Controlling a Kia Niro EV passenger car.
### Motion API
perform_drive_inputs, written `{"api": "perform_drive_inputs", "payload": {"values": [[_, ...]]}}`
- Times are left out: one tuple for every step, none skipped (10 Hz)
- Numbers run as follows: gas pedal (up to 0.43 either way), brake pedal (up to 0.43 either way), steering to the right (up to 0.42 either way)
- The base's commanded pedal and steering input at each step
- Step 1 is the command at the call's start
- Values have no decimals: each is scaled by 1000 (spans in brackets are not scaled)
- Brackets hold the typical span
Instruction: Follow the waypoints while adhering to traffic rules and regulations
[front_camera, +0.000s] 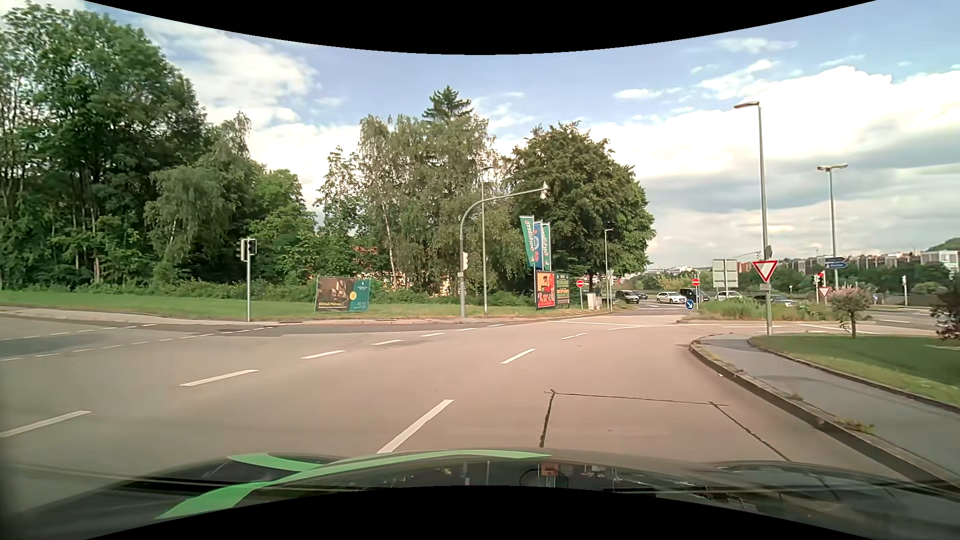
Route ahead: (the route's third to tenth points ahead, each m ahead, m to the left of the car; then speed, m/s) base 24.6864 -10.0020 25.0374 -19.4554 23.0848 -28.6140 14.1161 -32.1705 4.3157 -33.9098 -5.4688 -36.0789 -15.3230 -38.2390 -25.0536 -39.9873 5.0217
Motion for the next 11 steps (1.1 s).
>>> {"api": "perform_drive_inputs", "payload": {"values": [[98, 0, 55], [87, 0, 59], [59, 0, 63], [47, 0, 66], [28, 0, 70], [0, 0, 74], [0, 0, 77], [0, 0, 79], [0, 0, 80], [0, 0, 86], [0, 0, 90]]}}
